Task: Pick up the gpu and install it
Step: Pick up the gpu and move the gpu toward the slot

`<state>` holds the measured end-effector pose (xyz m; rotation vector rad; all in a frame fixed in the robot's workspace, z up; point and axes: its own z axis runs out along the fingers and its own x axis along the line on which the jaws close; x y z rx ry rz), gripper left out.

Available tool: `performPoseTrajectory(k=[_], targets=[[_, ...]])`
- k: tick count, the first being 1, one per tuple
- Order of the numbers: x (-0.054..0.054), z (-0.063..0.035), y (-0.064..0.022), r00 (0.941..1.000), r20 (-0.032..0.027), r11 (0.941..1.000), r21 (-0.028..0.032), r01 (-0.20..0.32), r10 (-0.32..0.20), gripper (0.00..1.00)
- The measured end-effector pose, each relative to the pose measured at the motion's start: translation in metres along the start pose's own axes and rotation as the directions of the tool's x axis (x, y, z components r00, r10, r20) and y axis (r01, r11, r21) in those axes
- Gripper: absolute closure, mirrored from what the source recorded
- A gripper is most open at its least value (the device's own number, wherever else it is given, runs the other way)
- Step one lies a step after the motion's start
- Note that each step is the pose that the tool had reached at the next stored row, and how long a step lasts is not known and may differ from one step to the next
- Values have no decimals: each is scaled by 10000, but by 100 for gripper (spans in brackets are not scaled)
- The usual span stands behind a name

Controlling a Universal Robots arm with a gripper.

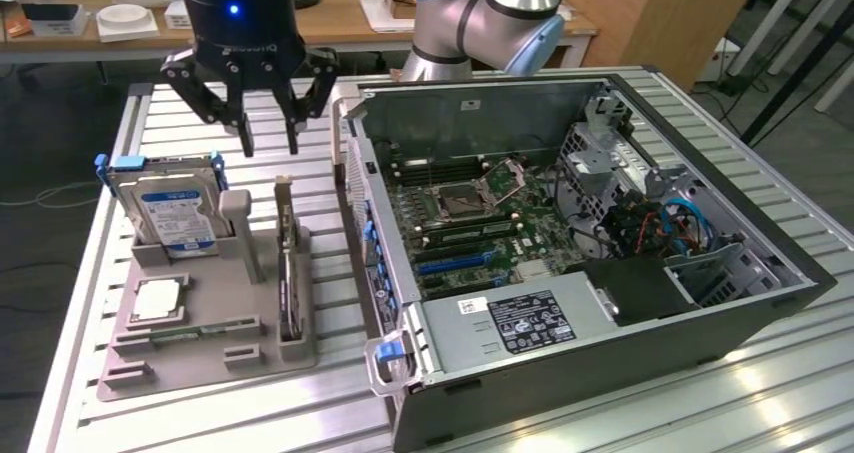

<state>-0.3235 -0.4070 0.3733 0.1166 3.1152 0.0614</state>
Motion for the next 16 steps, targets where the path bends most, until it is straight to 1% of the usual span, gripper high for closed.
performPoseTrajectory(k=[16], targets=[[-4,10,-60,10000,1,10000,0,-2,2,53]])
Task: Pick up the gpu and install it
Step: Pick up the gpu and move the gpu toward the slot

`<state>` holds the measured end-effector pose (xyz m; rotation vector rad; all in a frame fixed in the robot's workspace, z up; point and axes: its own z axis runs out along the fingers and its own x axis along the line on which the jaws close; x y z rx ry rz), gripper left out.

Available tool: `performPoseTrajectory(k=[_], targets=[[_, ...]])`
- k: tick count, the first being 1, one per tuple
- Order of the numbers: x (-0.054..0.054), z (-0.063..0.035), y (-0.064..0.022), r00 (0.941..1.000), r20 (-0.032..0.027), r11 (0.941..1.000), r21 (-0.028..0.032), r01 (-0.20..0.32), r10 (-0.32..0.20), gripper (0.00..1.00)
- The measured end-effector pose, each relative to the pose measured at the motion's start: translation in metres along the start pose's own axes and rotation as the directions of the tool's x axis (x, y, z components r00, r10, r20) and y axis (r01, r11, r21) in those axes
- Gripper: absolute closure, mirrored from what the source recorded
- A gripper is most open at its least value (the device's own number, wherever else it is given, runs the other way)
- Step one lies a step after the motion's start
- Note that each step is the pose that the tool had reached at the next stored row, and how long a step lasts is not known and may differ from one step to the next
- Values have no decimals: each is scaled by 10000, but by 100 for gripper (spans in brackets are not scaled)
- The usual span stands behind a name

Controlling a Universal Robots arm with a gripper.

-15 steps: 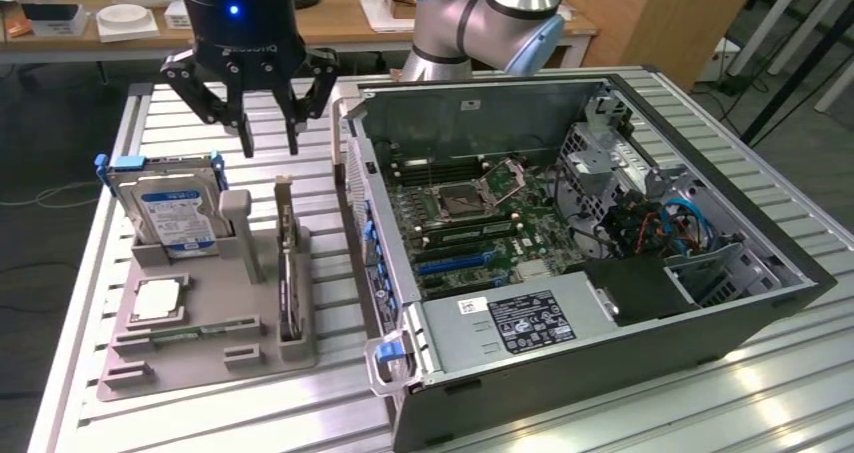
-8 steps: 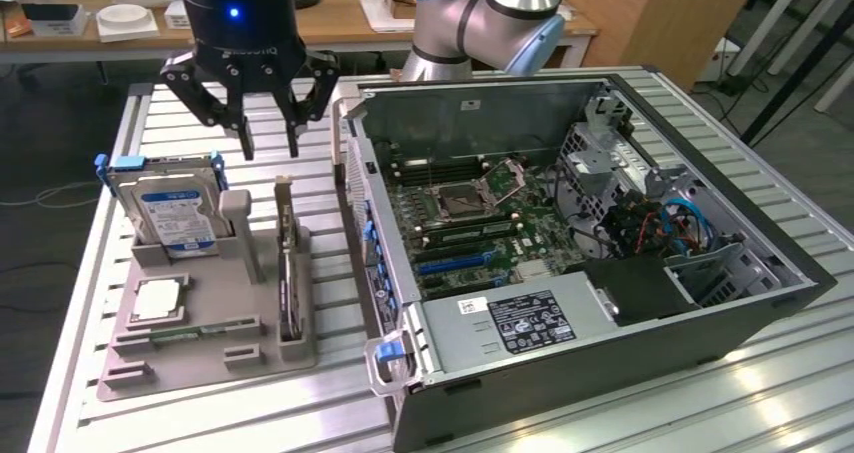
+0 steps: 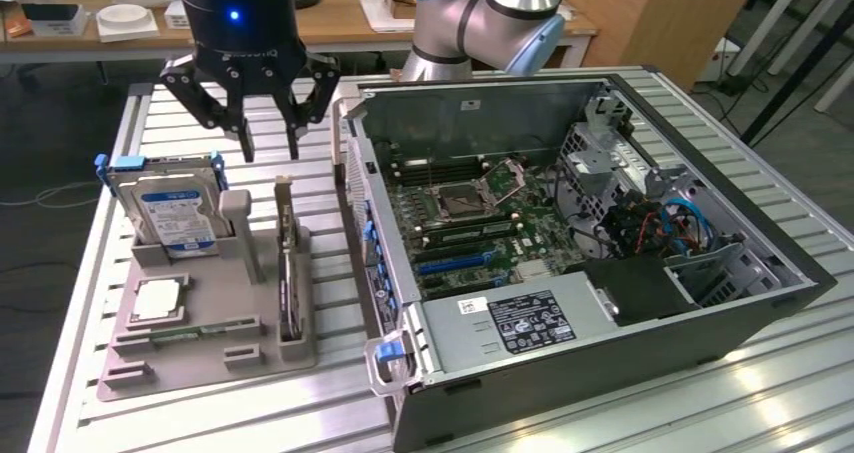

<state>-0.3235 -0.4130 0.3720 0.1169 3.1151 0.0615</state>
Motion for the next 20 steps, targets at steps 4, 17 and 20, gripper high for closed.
performPoseTrajectory(k=[4,17,20], targets=[[-1,4,-8,10000,0,10000,1,-1,1,53],[-2,17,-34,10000,0,10000,1,-5,5,53],[-2,21,-42,10000,1,10000,0,-6,6,53]])
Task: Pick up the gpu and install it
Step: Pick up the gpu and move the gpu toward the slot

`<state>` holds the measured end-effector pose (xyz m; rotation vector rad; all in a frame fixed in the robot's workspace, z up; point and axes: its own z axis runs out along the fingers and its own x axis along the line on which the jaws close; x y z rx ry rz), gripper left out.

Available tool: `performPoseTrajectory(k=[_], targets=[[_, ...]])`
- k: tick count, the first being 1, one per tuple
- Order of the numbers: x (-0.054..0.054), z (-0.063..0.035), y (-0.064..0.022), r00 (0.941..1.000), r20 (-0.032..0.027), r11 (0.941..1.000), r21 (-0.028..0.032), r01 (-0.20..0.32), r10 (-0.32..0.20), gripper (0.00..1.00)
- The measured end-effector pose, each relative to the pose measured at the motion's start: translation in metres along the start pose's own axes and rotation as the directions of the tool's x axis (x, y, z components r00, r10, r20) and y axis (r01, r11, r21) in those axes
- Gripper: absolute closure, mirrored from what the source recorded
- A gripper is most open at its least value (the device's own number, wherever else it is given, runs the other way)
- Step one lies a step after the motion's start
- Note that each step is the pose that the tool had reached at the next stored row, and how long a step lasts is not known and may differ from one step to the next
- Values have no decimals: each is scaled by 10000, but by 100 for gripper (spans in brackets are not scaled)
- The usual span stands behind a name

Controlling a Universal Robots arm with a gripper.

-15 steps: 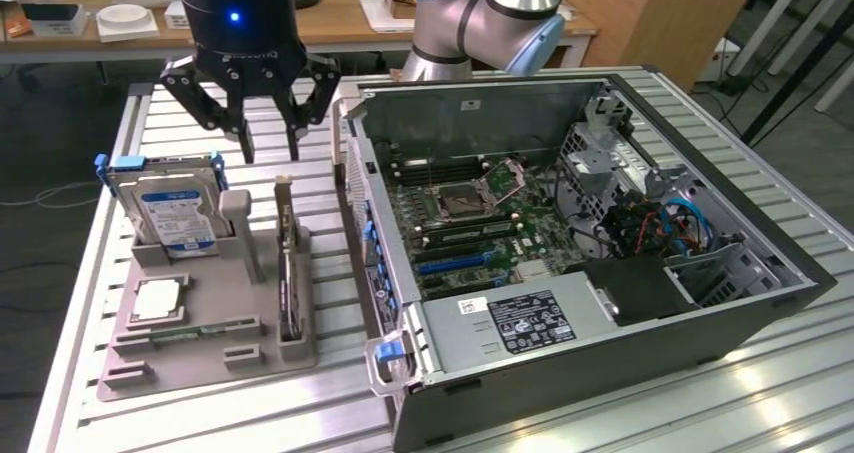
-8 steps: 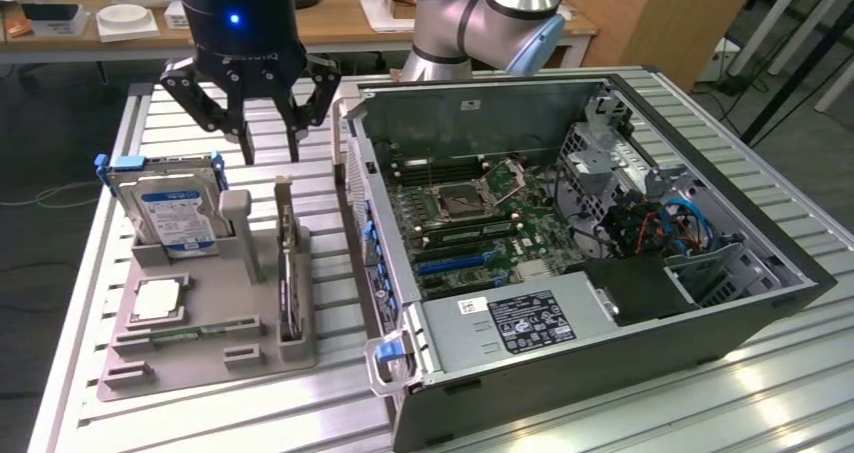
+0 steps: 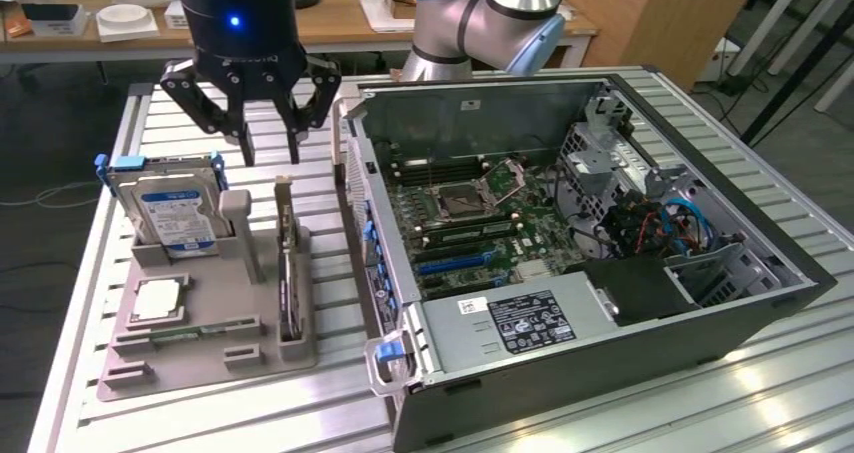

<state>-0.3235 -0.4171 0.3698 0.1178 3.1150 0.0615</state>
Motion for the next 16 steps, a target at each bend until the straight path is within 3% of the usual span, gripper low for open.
performPoseTrajectory(k=[16], targets=[[-5,13,-64,10000,0,10000,0,-7,7,53]])
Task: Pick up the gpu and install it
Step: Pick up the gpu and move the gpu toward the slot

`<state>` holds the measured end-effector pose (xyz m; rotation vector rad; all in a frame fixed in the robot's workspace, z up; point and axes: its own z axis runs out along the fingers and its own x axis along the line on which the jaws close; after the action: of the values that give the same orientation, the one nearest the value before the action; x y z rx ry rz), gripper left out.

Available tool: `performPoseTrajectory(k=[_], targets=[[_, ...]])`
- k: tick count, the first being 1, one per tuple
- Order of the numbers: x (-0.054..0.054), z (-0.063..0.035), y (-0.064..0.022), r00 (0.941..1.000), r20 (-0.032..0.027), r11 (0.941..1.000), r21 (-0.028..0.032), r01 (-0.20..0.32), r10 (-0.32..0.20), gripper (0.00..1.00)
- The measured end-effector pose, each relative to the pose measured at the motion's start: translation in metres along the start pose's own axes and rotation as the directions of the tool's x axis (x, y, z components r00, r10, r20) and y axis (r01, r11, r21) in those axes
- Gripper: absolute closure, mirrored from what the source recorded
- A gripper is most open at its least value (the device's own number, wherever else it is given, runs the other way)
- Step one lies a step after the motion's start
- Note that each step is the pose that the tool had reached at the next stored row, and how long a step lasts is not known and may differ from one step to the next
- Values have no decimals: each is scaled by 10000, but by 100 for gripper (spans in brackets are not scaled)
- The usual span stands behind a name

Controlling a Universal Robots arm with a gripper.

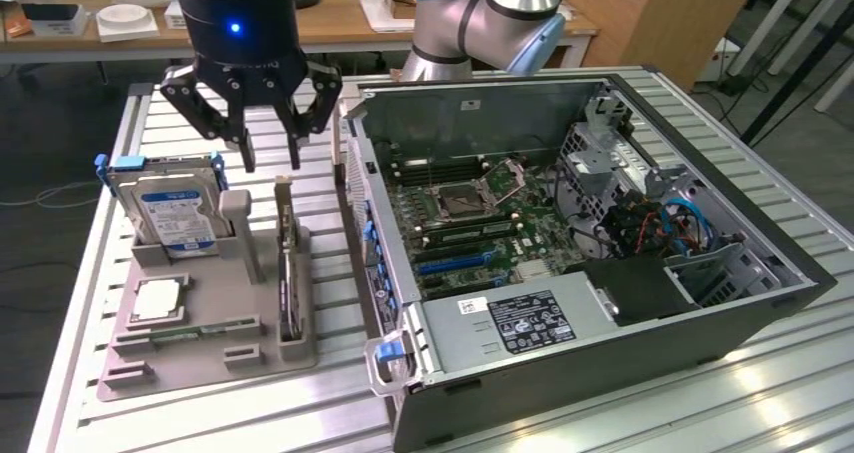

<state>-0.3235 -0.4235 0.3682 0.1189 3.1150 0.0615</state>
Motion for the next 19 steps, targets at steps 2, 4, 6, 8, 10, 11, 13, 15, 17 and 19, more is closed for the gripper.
performPoseTrajectory(k=[2,4,6,8,10,11,13,15,17,19], targets=[[-1,2,-9,10000,0,10000,1,-2,2,53],[-1,4,-17,10000,0,10000,0,-5,5,53],[-2,5,-27,10000,1,10000,1,-7,7,53],[-3,7,-36,10000,0,10000,1,-11,11,53],[-3,8,-47,10000,0,10000,3,-15,15,53],[-4,9,-53,10000,1,10000,3,-17,17,53],[-5,10,-66,10000,1,10000,4,-20,20,53],[-6,10,-79,10000,1,10000,6,-24,24,53],[-6,11,-92,10000,0,10000,7,-27,27,53],[-8,11,-106,10000,1,10000,9,-30,30,53]])
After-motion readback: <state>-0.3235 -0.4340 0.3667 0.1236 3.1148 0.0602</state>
